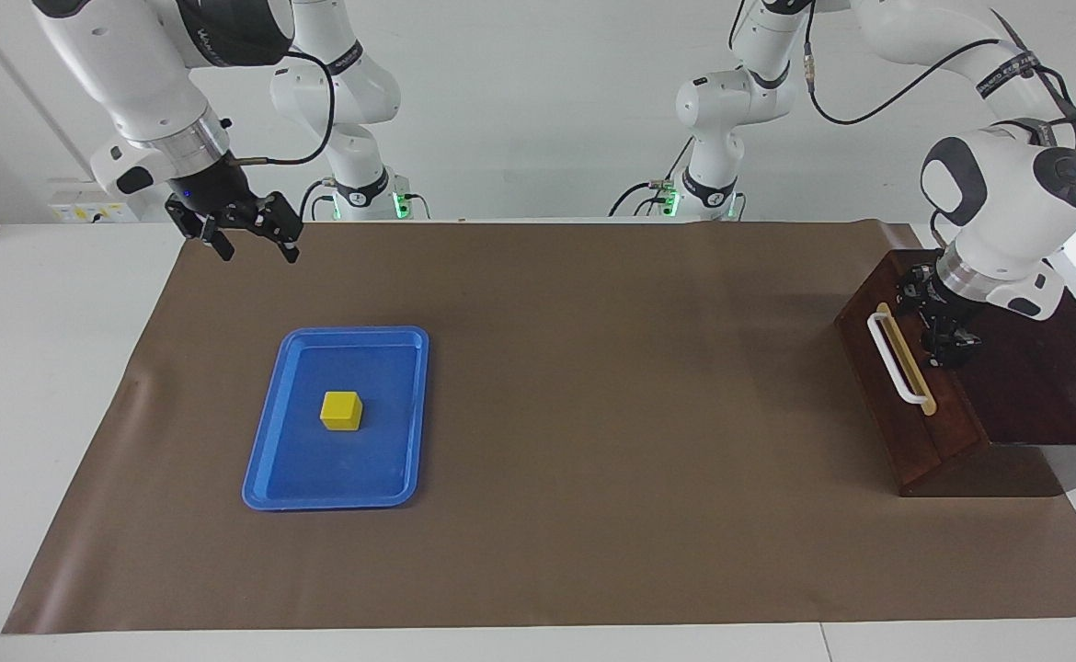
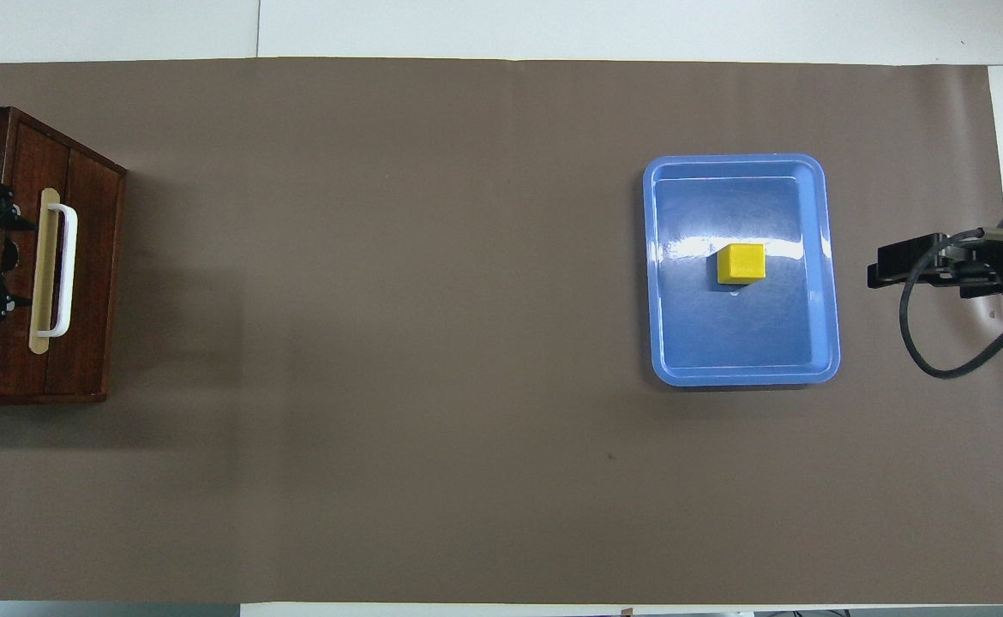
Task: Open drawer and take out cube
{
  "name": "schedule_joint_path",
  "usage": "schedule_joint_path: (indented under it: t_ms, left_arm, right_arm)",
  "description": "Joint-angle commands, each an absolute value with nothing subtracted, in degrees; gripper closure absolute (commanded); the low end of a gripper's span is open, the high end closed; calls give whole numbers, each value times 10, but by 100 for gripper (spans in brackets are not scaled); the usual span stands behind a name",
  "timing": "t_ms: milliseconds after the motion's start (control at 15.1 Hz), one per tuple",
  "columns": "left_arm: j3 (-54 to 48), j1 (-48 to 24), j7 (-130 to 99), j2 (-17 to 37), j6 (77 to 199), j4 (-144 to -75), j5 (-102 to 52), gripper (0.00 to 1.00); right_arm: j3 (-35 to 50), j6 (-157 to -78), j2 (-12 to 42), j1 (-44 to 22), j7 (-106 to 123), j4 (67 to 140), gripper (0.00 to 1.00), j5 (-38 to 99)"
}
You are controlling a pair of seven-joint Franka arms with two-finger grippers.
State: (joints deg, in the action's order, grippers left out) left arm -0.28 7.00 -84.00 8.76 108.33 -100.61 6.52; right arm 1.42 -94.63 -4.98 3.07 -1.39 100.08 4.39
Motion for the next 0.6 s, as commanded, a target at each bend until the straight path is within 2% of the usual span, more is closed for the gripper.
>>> schedule_joint_path:
  t_ms: [0,530]
  left_arm:
    - [-9,66,-777,57,1046,-995,71,0]
    - [-18,-12,-530,16,979,-998,52,0]
  right_arm:
    - [17,-946,-54,47,31,1007,0,28]
    - [17,-938,-48,61,28,997,0,11]
